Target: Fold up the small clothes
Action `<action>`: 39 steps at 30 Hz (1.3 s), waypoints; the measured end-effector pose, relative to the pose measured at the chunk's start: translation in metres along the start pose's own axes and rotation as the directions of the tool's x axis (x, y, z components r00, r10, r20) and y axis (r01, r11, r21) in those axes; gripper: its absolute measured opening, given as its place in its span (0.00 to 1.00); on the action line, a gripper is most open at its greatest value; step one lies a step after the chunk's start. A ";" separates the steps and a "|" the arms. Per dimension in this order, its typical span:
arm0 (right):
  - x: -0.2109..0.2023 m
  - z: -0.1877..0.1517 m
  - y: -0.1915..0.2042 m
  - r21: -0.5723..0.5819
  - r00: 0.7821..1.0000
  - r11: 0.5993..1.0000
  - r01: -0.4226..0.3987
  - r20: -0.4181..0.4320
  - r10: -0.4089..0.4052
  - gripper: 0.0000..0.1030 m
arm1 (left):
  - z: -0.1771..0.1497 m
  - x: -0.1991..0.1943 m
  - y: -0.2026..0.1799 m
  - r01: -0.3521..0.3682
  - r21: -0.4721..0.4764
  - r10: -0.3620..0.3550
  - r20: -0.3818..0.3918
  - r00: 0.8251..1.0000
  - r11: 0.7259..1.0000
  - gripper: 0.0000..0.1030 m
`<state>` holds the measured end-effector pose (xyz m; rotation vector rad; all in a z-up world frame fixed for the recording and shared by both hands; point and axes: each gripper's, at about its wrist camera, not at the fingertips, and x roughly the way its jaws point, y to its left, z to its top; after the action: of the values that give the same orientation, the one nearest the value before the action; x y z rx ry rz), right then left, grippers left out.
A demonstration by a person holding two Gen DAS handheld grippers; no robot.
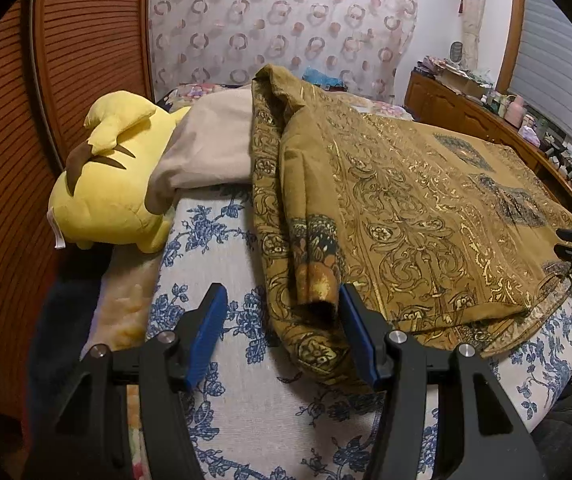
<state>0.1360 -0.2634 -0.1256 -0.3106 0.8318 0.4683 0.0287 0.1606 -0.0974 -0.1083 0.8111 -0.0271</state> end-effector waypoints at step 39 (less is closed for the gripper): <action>0.003 0.000 -0.009 0.045 1.000 0.999 -0.009 0.005 0.009 0.73 | 0.027 -0.020 -0.029 0.134 0.046 -0.138 0.118 0.983 0.990 0.04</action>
<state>0.1423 -0.2706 -0.1274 -0.2637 0.8382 0.4581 0.0351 0.1359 -0.0610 -0.1284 0.6803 -0.1632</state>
